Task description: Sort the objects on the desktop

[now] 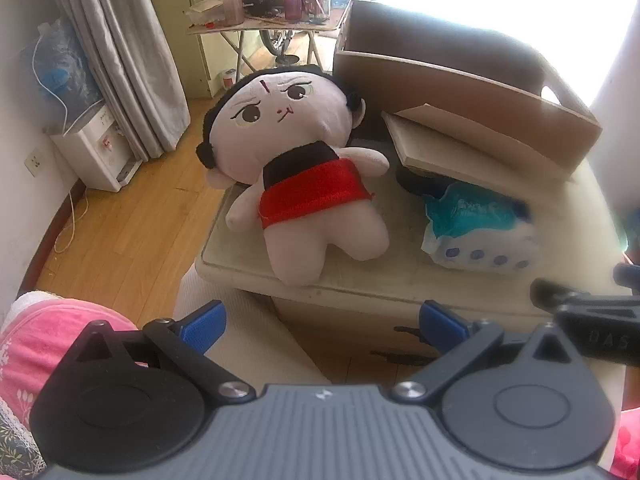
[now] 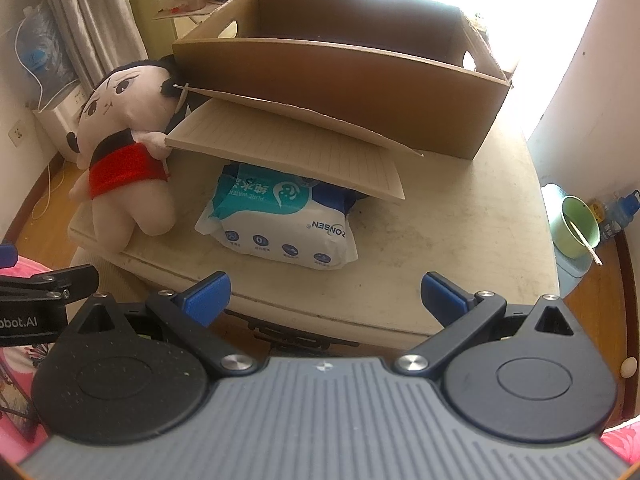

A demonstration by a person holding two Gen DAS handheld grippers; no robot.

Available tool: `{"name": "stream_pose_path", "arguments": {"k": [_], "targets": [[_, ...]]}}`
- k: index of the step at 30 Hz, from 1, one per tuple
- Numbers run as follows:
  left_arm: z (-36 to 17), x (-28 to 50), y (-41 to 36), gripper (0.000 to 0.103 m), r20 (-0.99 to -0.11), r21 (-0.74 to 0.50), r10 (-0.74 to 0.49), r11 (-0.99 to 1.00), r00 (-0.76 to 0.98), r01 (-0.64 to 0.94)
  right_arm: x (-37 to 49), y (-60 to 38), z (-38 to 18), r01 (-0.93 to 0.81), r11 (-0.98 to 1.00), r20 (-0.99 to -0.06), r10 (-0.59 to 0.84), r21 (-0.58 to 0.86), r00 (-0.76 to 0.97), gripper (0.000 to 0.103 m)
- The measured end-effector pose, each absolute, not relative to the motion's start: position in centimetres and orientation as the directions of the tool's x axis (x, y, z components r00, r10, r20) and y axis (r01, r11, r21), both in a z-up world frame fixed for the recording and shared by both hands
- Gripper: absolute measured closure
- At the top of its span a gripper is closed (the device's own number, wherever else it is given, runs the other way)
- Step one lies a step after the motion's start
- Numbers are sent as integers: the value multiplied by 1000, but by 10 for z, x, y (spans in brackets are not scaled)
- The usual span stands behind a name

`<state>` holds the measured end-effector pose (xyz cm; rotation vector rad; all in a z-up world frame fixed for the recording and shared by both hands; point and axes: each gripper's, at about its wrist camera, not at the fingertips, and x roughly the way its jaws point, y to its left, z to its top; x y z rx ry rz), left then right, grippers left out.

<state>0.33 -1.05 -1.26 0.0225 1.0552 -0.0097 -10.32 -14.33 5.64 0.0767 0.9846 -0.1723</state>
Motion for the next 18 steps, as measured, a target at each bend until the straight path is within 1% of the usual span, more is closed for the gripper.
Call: {"name": "stream_pose_path", "arguments": {"k": [18], "targets": [[-15, 8, -9, 0, -878, 12, 3, 1000, 478, 14, -101, -143, 57, 182, 983, -823, -133, -37, 552, 1]]}}
